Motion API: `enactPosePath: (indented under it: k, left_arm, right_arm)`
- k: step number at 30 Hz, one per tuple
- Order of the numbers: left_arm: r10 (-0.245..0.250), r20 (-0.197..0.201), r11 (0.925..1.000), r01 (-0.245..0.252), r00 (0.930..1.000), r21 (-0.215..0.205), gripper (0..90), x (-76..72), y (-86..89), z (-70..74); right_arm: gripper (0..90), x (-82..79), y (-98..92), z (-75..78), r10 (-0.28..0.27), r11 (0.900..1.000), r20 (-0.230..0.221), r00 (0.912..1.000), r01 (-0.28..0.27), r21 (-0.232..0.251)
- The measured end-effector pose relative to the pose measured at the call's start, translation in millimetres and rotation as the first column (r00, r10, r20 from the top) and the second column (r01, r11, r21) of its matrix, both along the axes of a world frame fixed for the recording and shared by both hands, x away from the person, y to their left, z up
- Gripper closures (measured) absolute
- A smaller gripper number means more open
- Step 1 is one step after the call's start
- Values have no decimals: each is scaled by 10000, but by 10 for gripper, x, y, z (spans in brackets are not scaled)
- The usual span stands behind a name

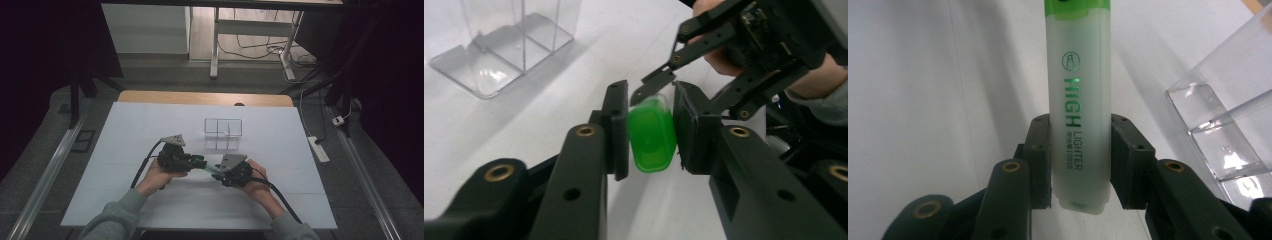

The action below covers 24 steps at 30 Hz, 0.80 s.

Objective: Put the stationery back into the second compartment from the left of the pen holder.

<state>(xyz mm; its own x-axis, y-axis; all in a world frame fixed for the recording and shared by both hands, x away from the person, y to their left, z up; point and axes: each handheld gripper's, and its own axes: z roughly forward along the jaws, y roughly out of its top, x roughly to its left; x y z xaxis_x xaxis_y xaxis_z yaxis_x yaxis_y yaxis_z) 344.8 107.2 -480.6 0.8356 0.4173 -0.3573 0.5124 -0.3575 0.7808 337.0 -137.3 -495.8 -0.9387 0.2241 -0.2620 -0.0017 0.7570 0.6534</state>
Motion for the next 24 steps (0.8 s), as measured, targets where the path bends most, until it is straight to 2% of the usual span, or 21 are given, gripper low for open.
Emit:
enactPosePath:
  k: [8, 15, 18, 21, 24]
  left_arm:
    - [-79, -126, 9999, 78, 9999, -147, 732, -12, -11, 16]
    - [10, -66, 9998, -12, 10000, -221, 741, -35, -7, 54]
    - [117, 192, 9999, -117, 9997, 19, 742, -55, 0, 82]
    - [178, 290, 9998, -176, 9994, -68, 742, -57, 38, 113]
    - [303, 392, 9995, -300, 9988, -81, 742, -55, 87, 137]
  right_arm:
    - [632, 16, -17, -4, -111, 9999, -111, 9999, 113, 122]
    - [608, 41, -46, 8, -321, 9979, -385, 9987, 342, 554]
    - [558, 47, -60, 20, -468, 9959, -468, 9978, 503, 758]
    - [488, 62, -90, 40, -779, 9919, -532, 9955, 828, 968]
    - [454, 85, -139, 62, -973, 9865, -837, 9917, 1072, 1235]
